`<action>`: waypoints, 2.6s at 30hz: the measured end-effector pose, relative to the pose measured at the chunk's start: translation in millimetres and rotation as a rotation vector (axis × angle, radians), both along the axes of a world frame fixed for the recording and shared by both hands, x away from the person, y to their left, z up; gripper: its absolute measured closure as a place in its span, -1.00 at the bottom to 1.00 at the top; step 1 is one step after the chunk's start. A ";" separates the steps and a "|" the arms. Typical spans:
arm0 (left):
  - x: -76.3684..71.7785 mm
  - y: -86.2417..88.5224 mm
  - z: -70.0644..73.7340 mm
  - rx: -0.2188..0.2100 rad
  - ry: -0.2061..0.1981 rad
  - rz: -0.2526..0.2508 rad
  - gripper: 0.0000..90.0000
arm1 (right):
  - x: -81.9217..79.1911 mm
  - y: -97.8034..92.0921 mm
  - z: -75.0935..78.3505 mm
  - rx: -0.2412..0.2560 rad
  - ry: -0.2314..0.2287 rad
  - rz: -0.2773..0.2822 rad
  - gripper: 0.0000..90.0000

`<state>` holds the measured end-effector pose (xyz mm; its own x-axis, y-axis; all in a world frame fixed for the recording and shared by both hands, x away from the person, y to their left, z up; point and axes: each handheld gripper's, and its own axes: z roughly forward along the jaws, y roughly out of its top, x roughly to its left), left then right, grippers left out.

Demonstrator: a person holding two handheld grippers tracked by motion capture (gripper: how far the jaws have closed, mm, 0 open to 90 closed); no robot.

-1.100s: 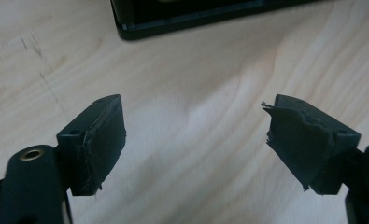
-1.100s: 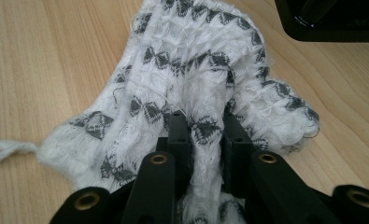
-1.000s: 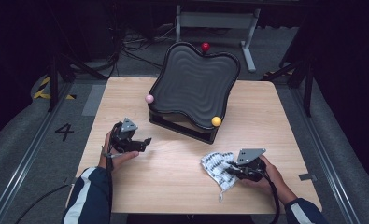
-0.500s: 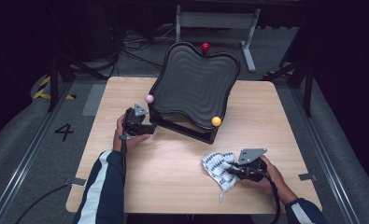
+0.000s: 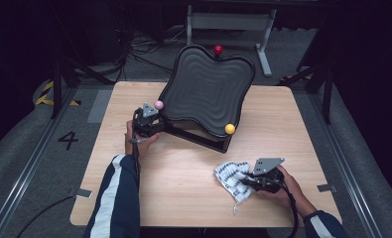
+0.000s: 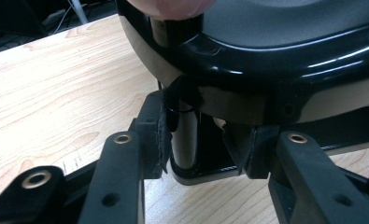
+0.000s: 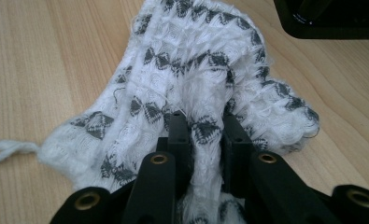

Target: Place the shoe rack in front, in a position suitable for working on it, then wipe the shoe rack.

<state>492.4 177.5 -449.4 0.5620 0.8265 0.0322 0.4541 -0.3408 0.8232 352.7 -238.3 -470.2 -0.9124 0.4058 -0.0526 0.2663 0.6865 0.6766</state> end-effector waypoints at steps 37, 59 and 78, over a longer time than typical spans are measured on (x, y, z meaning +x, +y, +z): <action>-109.8 -25.5 2.1 -0.053 -0.005 -0.299 0.65 | -3.6 -9.5 -1.0 0.006 -0.016 -0.020 0.75; -124.3 -37.8 -6.1 -0.092 -0.004 -0.289 0.23 | -2.6 -9.1 -0.3 -0.004 -0.019 -0.028 0.75; -114.3 -51.0 -8.6 -0.122 -0.031 -0.342 0.65 | -7.9 -15.2 2.2 0.015 -0.053 -0.042 0.78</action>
<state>378.1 126.5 -458.0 0.8067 0.5899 -0.0343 0.3055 -0.3668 0.8787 344.8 -253.5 -468.1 -0.8908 0.4448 -0.0934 0.2585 0.6649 0.7008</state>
